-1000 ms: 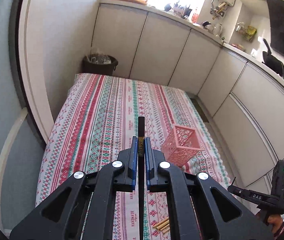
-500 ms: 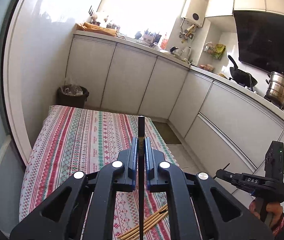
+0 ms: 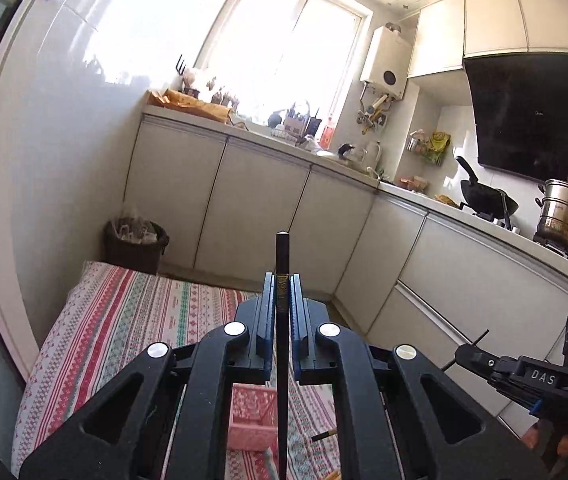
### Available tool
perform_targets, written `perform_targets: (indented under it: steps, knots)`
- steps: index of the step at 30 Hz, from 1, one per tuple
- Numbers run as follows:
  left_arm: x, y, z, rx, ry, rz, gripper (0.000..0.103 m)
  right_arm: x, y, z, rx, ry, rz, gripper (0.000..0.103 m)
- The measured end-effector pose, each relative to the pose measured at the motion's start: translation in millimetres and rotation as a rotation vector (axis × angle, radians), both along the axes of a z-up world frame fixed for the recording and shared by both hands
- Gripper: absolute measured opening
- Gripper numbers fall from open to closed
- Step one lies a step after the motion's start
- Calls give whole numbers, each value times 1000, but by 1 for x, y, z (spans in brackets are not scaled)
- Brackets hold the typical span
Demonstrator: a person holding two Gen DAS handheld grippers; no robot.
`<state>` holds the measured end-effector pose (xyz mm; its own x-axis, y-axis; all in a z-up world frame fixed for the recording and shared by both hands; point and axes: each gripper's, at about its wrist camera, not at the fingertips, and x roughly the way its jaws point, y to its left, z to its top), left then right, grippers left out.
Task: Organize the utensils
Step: 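Lower both brushes into the pink holder and open both grippers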
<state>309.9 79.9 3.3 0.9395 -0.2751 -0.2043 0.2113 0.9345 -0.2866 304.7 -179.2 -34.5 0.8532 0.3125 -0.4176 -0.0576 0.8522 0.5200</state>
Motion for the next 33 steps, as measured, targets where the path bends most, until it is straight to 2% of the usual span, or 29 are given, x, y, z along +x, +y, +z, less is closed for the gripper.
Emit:
perform_targets:
  steps: [5, 9, 16, 23, 26, 30, 33]
  knots:
    - [21, -24, -2, 39, -123, 64, 6, 24, 11, 7, -48, -55, 8, 5]
    - [40, -35, -17, 71, -186, 89, 6, 46, 20, -4, -100, -66, 20, 5]
    - [72, -31, -48, 70, -160, 91, 6, 74, 32, -34, -128, -25, 51, 5]
    - [77, -29, -72, 71, -141, 73, 8, 86, 44, -56, -127, 21, 114, 6]
    - [76, -29, -72, 79, -144, 79, 14, 86, 44, -59, -119, 41, 110, 8]
    - [69, -28, -61, 83, -158, 84, 16, 81, 39, -53, -104, 34, 94, 8]
    - [62, -28, -53, 80, -170, 87, 24, 75, 37, -47, -104, 26, 91, 8]
